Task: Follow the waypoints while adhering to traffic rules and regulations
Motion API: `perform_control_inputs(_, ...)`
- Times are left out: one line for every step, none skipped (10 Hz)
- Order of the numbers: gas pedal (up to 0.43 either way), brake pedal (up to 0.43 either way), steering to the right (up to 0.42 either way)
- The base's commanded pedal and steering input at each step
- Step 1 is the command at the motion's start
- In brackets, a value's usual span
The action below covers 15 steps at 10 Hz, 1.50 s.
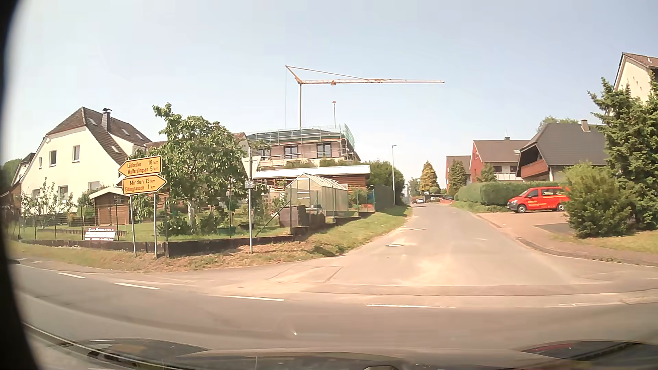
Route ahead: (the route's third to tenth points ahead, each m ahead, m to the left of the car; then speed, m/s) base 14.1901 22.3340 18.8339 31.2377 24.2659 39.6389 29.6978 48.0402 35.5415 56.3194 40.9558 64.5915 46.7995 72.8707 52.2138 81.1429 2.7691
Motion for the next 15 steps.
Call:
perform_control_inputs(0.398,0.0,-0.507)
perform_control_inputs(0.398,0.0,-0.51)
perform_control_inputs(0.398,0.0,-0.51)
perform_control_inputs(0.398,0.0,-0.509)
perform_control_inputs(0.398,0.0,-0.51)
perform_control_inputs(0.398,0.0,-0.509)
perform_control_inputs(0.398,0.0,-0.51)
perform_control_inputs(0.398,0.0,-0.509)
perform_control_inputs(0.398,0.0,-0.507)
perform_control_inputs(0.398,0.0,-0.503)
perform_control_inputs(0.398,0.0,-0.495)
perform_control_inputs(0.398,0.0,-0.489)
perform_control_inputs(0.398,0.0,-0.481)
perform_control_inputs(0.398,0.0,-0.464)
perform_control_inputs(0.398,0.0,-0.451)
